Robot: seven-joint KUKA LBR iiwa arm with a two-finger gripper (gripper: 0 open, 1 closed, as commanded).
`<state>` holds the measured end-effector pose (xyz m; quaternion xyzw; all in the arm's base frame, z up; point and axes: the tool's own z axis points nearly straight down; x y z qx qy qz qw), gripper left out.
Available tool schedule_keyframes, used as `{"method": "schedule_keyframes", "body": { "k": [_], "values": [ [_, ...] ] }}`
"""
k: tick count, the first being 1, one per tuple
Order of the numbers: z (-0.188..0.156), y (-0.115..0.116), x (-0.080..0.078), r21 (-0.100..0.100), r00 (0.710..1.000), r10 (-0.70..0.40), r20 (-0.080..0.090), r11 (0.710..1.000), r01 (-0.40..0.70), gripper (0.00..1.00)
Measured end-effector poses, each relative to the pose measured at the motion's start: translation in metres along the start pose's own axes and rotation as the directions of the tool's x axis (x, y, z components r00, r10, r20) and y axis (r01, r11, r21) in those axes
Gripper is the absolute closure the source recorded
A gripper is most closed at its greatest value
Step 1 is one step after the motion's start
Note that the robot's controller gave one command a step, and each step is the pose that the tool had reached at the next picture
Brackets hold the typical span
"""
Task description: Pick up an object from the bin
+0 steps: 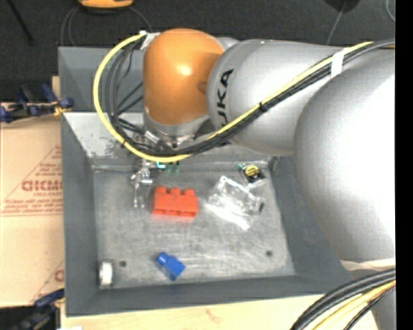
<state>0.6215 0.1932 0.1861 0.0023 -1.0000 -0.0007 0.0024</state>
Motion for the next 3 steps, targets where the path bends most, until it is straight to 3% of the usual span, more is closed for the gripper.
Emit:
{"method": "schedule_keyframes", "body": {
  "k": [1,2,3],
  "values": [
    [0.053,-0.081,-0.014,0.006,0.986,-0.165,0.004,0.986,0.165,0.00],
    [0.110,-0.109,-0.010,-0.002,0.998,-0.063,0.012,0.998,0.063,0.00],
    [0.106,-0.108,-0.013,-0.002,0.998,-0.062,0.021,0.998,0.062,1.00]
  ]
}}
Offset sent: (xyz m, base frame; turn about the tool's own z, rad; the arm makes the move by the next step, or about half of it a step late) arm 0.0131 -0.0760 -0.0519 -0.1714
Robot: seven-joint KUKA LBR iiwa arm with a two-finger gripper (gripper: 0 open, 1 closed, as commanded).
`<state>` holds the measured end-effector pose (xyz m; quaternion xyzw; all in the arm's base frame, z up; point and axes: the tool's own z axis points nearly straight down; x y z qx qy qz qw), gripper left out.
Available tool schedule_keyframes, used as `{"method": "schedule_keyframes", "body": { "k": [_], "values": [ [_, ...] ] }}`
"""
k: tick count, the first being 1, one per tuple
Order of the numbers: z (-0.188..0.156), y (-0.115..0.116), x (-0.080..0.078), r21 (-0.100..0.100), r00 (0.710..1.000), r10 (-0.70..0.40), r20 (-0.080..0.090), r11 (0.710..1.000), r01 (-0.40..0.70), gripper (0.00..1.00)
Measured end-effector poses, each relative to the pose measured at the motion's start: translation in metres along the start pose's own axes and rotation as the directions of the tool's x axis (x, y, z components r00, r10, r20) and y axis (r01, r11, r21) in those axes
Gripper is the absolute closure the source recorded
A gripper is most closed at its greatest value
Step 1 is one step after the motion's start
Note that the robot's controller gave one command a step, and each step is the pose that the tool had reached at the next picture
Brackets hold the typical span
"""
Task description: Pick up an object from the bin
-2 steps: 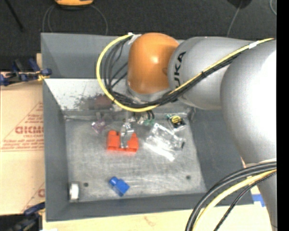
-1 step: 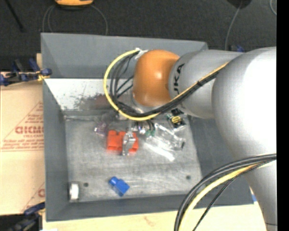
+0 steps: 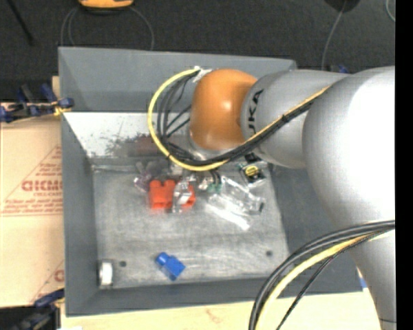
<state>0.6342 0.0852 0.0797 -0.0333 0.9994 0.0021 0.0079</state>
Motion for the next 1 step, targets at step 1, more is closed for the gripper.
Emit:
{"method": "schedule_keyframes", "body": {
  "k": [1],
  "values": [
    [-0.1390,0.0141,-0.0054,0.001,0.999,0.034,-0.003,0.999,-0.034,1.00]
  ]
}}
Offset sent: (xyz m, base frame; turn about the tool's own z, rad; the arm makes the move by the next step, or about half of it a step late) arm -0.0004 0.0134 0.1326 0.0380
